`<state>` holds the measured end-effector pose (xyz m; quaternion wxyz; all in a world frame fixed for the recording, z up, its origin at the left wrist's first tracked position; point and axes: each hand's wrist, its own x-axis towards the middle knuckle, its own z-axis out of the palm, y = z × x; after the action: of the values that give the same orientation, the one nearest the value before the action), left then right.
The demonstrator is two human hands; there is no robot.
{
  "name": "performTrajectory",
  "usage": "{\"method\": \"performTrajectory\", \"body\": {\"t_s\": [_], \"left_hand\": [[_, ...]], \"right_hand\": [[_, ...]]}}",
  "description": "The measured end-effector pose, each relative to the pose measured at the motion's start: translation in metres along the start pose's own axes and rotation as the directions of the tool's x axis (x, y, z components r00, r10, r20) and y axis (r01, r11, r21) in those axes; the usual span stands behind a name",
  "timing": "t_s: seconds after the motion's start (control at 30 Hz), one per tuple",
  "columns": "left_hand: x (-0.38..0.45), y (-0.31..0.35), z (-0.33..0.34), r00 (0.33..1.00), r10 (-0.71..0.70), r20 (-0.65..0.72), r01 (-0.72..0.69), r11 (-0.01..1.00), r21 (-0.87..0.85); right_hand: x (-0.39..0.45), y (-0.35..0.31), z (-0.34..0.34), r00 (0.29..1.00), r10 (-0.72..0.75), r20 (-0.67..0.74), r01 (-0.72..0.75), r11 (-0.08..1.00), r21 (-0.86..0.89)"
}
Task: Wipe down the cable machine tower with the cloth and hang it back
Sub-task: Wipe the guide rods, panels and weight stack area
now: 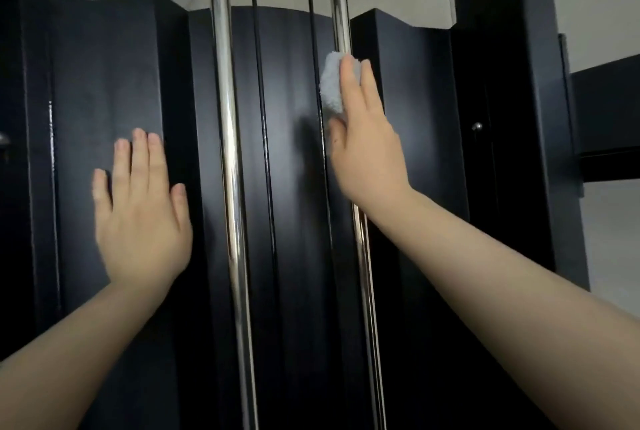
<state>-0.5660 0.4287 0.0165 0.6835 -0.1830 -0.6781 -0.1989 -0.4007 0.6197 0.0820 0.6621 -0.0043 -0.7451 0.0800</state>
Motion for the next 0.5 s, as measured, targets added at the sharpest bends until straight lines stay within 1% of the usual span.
{"method": "performTrajectory", "body": {"t_s": [0.03,0.1,0.17,0.23,0.3,0.37,0.43,0.5], "left_hand": [[0.0,0.0,0.0,1.0,0.004,-0.006,-0.004,1.0,0.003],[-0.001,0.0,0.001,1.0,0.003,-0.009,-0.003,1.0,0.007],[-0.001,0.0,0.0,1.0,-0.006,0.003,0.006,1.0,0.0],[-0.001,0.001,-0.001,1.0,-0.017,0.025,0.017,1.0,-0.001],[0.0,0.002,-0.002,0.999,-0.027,0.032,0.027,1.0,-0.001],[0.0,0.002,-0.001,0.999,-0.032,0.031,0.032,0.999,-0.002],[-0.001,0.001,-0.001,0.999,-0.031,0.025,0.031,1.0,0.002],[0.0,0.001,-0.001,0.999,-0.027,0.025,0.026,1.0,0.005]], "right_hand": [[-0.008,0.0,0.002,0.999,-0.01,-0.036,0.01,1.0,0.003],[-0.047,0.002,0.009,0.998,0.025,-0.063,-0.024,1.0,0.008],[-0.098,0.001,0.016,0.997,0.075,-0.023,-0.076,0.997,-0.013],[-0.127,0.005,0.016,0.996,0.08,0.034,-0.079,0.997,-0.006],[-0.117,0.01,0.009,0.997,0.043,0.071,-0.045,0.999,0.025],[-0.086,0.01,0.003,0.997,0.028,0.07,-0.03,0.999,0.037],[-0.06,0.006,0.001,0.999,0.037,0.038,-0.039,0.997,0.069],[-0.058,0.004,0.005,0.999,0.044,-0.009,-0.043,0.995,0.09]]}}
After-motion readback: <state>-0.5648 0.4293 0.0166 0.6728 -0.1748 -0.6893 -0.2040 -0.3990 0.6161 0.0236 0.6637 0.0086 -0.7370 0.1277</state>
